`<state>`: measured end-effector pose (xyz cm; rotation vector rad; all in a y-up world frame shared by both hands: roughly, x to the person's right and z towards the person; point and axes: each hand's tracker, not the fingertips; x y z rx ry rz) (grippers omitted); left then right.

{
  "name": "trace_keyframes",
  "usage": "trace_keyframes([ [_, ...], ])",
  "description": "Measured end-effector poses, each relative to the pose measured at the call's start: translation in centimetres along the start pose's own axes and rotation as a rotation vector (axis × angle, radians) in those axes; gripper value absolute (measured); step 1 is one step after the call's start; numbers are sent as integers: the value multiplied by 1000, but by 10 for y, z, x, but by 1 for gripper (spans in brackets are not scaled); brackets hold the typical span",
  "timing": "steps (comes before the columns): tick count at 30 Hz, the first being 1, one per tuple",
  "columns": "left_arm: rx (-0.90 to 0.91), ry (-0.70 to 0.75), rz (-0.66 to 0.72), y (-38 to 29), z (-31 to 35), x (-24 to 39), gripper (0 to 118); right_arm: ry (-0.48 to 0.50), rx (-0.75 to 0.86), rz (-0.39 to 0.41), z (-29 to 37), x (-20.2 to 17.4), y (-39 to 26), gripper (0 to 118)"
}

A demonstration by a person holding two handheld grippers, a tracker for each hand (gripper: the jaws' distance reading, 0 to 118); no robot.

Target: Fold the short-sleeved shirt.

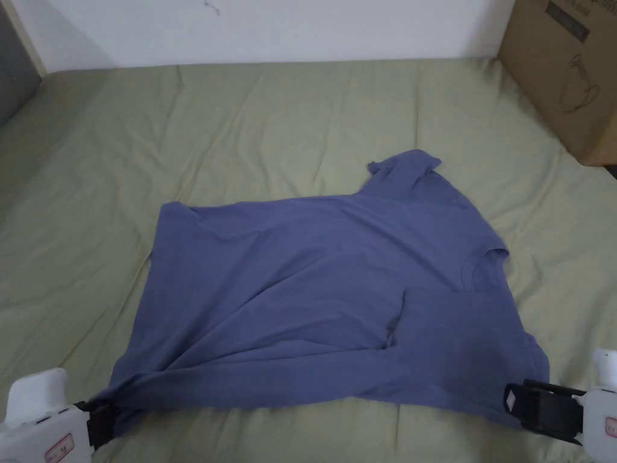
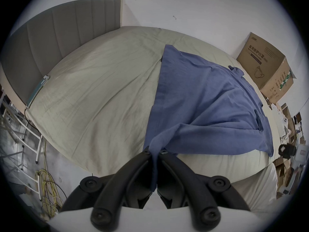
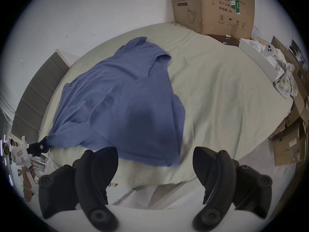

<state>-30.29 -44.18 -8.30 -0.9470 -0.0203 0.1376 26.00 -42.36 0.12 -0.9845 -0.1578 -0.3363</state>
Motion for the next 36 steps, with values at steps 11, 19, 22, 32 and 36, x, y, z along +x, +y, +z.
trace_keyframes([
  [11, -14, 23, -27, 1, 8, 2, 2, 68, -96, -67, -11, 5, -6, 2],
  [19, 38, 12, -34, 40, 19, 6, 2, 111, 10, -109, 12, 10, 54, 2],
  [22, 44, 17, -57, 62, 10, 14, 2, 85, 25, -86, 3, 8, 77, 2],
  [32, 26, 62, -37, 141, -51, 11, 2, 69, 23, -192, -61, 22, 159, 2],
  [36, -2, 74, -73, 141, -82, 20, 31, 40, -5, -200, -91, 21, 163, 3],
])
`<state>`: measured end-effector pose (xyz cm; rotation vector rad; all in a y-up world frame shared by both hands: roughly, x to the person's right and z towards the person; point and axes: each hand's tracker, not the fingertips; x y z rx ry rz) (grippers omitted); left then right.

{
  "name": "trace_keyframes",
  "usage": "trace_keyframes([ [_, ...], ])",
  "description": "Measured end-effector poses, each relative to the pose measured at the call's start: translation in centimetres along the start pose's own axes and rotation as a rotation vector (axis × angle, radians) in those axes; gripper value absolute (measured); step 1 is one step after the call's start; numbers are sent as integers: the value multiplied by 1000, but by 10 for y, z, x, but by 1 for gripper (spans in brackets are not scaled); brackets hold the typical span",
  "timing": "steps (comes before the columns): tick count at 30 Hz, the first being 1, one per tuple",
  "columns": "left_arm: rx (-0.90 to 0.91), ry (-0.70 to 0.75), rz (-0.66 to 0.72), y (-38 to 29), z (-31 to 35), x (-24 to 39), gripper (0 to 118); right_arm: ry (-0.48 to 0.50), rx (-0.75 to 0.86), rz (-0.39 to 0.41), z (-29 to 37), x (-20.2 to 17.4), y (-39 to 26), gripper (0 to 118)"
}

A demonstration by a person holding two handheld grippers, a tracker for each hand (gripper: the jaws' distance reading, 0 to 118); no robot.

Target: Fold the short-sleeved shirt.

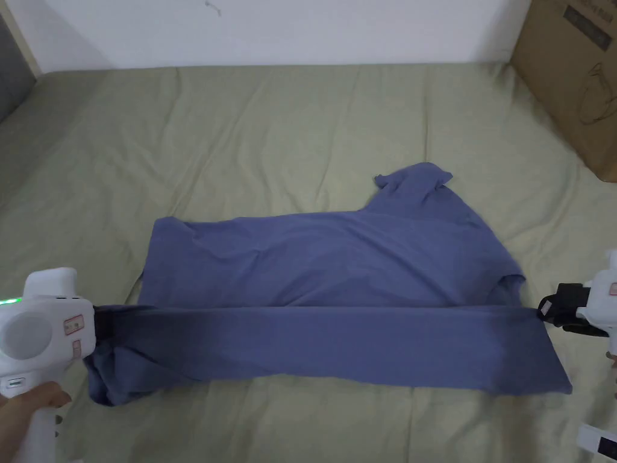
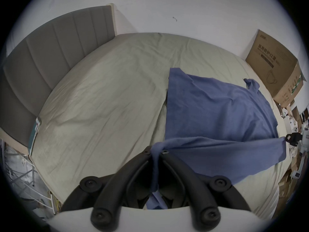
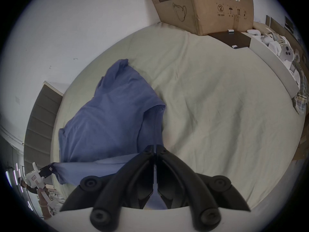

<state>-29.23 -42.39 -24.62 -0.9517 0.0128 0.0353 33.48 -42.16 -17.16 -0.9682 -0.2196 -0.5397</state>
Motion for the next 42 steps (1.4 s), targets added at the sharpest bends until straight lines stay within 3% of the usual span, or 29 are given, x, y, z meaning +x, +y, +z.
trace_keyframes([
  [3, -41, 6, 45, -4, -4, 0, 67, -50, -12, 13, -9, -1, -5, 14],
  [4, -44, -20, 55, -7, -1, -2, 111, -49, -15, 26, -7, -2, -8, 49],
  [5, -22, -44, 58, -10, 5, -2, 118, -39, -13, 44, -3, -2, -12, 71],
  [6, 16, -47, 57, -12, 16, -3, 115, -28, 0, 66, 4, -4, -17, 77],
  [9, 23, -33, 62, -25, 40, -5, 111, -19, 23, 130, 29, -13, -36, 77],
  [10, 59, -58, 76, -32, 49, -6, 101, 3, 42, 154, 37, -15, -45, 75],
  [11, 78, -87, 96, -41, 60, -10, 81, 19, 44, 178, 46, -19, -55, 68],
  [12, 64, -84, 96, -49, 67, -9, 50, 30, 42, 189, 53, -22, -65, 53],
  [13, 56, -80, 94, -57, 70, -6, 6, 34, 42, 188, 57, -24, -75, 19],
  [14, 58, -64, 96, -69, 71, -2, 2, 30, 42, 177, 58, -26, -86, 6],
  [16, 46, -56, 83, -84, 73, -3, 0, 95, -10, 170, 60, -27, -104, 3],
  [19, 22, -90, 107, -93, 58, -10, 0, 90, -29, 178, 57, -34, -122, 3],
  [20, 31, -88, 115, -90, 54, -11, 6, 90, -34, 187, 57, -36, -125, 3],
  [21, 41, -93, 136, -85, 50, -12, 28, 90, -34, 183, 55, -37, -127, 3],
  [22, 44, -96, 152, -80, 43, -14, 72, 94, -42, 172, 54, -37, -127, 3],
  [23, 30, -111, 169, -77, 36, -17, 97, 107, -49, 160, 54, -37, -128, 3],
  [24, 6, -119, 196, -73, 25, -17, 105, 115, -49, 151, 54, -37, -128, 3],
  [26, -2, -116, 195, -71, 9, -18, 84, 109, -47, 157, 55, -37, -127, 3],
  [28, -97, -92, 193, -74, -8, -16, 35, 99, -40, 160, 55, -37, -127, 3],
  [30, -74, -28, 167, -82, -15, -12, 26, 101, -39, 149, 56, -34, -126, 3],
  [33, -59, -75, 160, -75, -6, -8, 12, 86, -20, 130, 53, -29, -118, 7],
  [36, -71, -73, 105, -69, 0, -7, 9, 60, 1, 131, 38, -22, -99, 80],
  [37, -69, -73, 99, -69, 1, -7, 9, 43, 19, 127, 32, -20, -93, 90],
  [38, -63, -75, 97, -69, 4, -8, 9, 5, 9, 98, 23, -16, -85, 90],
  [41, -52, -98, 120, -68, 9, -12, 9, 21, -123, 25, -13, -2, -77, 89],
  [42, -50, -101, 124, -67, 10, -12, 9, 25, -180, 15, -24, 0, -79, 83],
])
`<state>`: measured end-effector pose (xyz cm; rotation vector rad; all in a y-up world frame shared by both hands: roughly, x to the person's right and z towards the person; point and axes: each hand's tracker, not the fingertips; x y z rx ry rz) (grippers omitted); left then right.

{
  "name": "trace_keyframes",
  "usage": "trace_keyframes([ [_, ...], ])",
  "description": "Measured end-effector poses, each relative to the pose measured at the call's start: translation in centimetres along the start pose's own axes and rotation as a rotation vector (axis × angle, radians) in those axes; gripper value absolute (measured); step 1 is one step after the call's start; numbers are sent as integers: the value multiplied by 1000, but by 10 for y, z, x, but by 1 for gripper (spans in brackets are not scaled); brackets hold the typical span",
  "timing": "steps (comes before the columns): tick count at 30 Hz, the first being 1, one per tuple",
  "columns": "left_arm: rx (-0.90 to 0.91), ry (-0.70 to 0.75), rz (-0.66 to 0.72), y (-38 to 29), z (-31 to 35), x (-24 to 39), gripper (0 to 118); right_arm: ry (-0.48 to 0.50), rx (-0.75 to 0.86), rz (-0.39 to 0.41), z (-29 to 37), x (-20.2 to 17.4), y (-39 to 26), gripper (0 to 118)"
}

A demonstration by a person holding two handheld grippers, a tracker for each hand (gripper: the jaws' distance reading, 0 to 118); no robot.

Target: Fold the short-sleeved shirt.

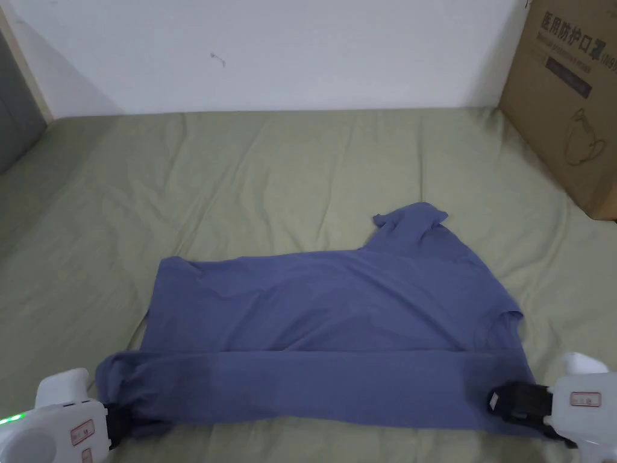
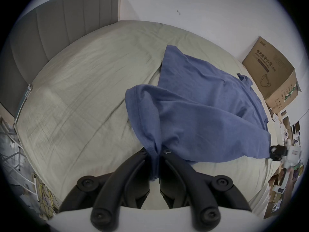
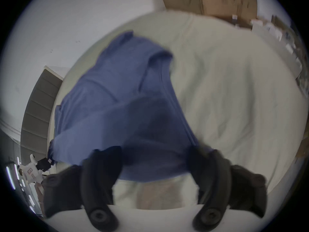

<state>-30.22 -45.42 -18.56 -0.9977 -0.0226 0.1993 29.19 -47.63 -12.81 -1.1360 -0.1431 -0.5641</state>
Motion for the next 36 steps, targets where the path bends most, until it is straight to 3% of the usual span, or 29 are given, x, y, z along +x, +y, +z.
trace_keyframes([
  [1, -1, -1, -2, 1, 2, 0, 9, -58, -4, 36, 0, -7, -4, 58],
  [2, -1, -2, -7, 1, 3, 1, 9, -120, 58, 151, 8, -17, -10, 43],
  [3, 0, -4, -14, 2, 5, 2, 9, -66, 40, 181, 13, -21, -11, 28],
  [4, 2, -1, -26, 3, 7, 3, 9, 15, 12, 135, 16, -21, -9, 8],
  [5, 5, 8, -50, 5, 9, 6, 9, 32, 11, 78, 18, -23, -6, 8],
  [7, 13, 11, -77, 7, 14, 8, 9, -40, 45, 158, 20, -26, -5, 8],
  [13, 28, 5, -156, 11, 44, 3, 8, 43, 69, 109, 65, -14, -13, 8],
  [18, 22, 24, -202, -22, 70, -7, 8, 46, 52, 69, 97, 5, -63, 8],
  [22, -15, 53, -240, -57, 65, -15, 9, 7, 20, 109, 88, 11, -110, 8],
  [23, -37, 63, -226, -61, 61, -17, 18, -5, 26, 100, 83, 12, -117, 9],
  [24, -68, 104, -210, -62, 59, -17, 41, -34, 36, 92, 83, 12, -118, 17],
  [25, -77, 115, -203, -61, 59, -18, 79, -85, 45, 82, 84, 12, -118, 45],
  [26, -57, 88, -198, -61, 63, -20, 94, -119, 58, 79, 87, 10, -116, 70],
  [27, -19, 63, -186, -57, 72, -20, 96, -108, 94, 84, 94, 9, -113, 83],
  [30, 58, 21, -168, -38, 91, -8, 93, -81, 170, 131, 117, -3, -95, 84],
  [31, 91, 5, -161, -34, 97, -2, 85, -69, 195, 152, 124, -9, -89, 83],
  [32, 125, -13, -155, -28, 102, 5, 68, -56, 226, 172, 130, -16, -84, 81],
  [33, 136, -14, -163, -24, 104, 12, 40, -39, 247, 183, 133, -23, -79, 74],
  [34, 155, -14, -170, -22, 106, 20, 3, -16, 261, 194, 135, -28, -75, 47],
  [35, 161, -7, -194, -21, 104, 27, 1, -9, 264, 188, 134, -33, -70, 21],
  [36, 167, -7, -203, -19, 100, 34, 0, -14, 260, 175, 127, -36, -66, 8],
])
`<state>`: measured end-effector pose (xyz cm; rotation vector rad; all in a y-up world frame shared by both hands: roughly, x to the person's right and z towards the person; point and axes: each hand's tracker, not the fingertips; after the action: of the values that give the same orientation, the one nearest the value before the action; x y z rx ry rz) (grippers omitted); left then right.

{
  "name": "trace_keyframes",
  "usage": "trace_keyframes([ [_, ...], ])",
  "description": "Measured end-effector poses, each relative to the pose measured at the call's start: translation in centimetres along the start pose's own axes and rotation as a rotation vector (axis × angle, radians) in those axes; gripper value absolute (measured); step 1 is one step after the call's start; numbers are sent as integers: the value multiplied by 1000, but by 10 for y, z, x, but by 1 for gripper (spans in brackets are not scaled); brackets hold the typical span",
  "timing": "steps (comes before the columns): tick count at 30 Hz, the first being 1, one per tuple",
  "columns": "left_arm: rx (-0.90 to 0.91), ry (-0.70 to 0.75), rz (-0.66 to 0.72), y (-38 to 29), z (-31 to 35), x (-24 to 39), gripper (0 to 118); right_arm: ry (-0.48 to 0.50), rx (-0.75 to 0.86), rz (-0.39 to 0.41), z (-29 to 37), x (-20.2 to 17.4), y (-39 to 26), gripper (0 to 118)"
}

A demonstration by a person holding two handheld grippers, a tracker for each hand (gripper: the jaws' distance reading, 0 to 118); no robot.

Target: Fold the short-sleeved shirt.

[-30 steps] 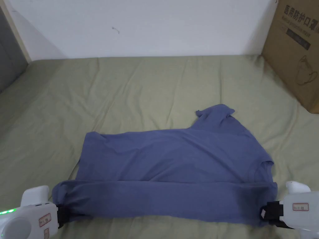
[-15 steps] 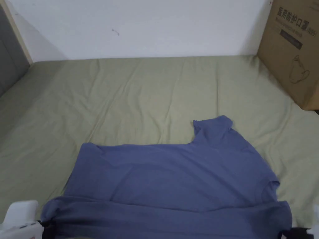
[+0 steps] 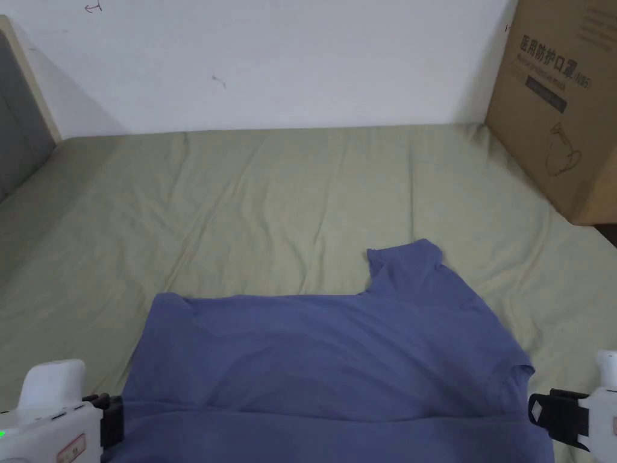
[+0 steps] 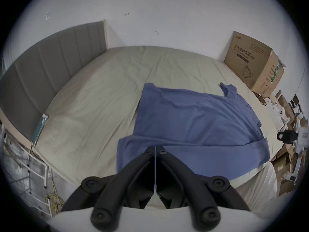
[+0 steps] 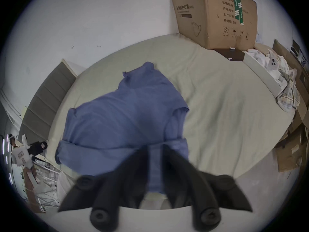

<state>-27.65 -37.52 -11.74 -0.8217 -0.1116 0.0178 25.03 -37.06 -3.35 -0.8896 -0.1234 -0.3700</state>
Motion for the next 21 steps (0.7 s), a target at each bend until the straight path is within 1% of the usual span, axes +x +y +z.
trace_keyframes([
  [1, -8, -10, 2, 2, -6, 4, 0, 15, -7, -14, -8, -1, 1, 5],
  [2, -34, -28, 16, 3, -13, 7, 0, 59, -33, -22, -16, -3, 0, 1],
  [3, -40, -41, 32, 2, -19, 10, 0, 51, -38, -34, -24, -5, -3, 0],
  [4, -49, -58, 27, 2, -24, 11, 0, 49, -47, -39, -31, -7, -4, 0],
  [5, -63, -47, 26, 2, -30, 15, 0, 67, -82, -8, -39, -10, -5, 0],
  [6, -66, -40, 29, 3, -34, 16, 0, 64, -82, 3, -45, -11, -4, 0],
  [7, -71, -47, 37, 5, -38, 14, 0, 74, -128, 19, -53, -11, 1, 0],
  [9, -83, -59, 59, 12, -46, 9, 0, 64, -110, -4, -66, -6, 22, 0],
  [10, -84, -58, 61, 16, -50, 8, 0, 55, -94, -9, -73, -4, 36, 4],
  [11, -84, -51, 62, 21, -54, 6, 0, 32, -81, -3, -86, 4, 57, 24],
  [12, -82, -42, 59, 27, -57, 5, 0, 0, -67, 6, -95, 6, 77, 55],
  [14, -76, -34, 61, 38, -63, 3, 0, -5, -50, 42, -118, 10, 115, 73],
  [16, -66, -43, 73, 48, -69, 2, 0, -17, -32, 53, -146, 16, 146, 84],
  [18, -62, -52, 80, 54, -77, 3, 0, -65, -82, 50, -186, 21, 176, 84],
  [19, -62, -50, 82, 57, -82, 4, 0, -58, -104, 52, -201, 17, 183, 84],
  [20, -64, -47, 83, 58, -87, 4, 0, -59, -142, 40, -219, 20, 189, 84],
  [21, -72, -44, 78, 61, -92, 4, 0, -88, -188, 18, -239, 23, 191, 84],
])
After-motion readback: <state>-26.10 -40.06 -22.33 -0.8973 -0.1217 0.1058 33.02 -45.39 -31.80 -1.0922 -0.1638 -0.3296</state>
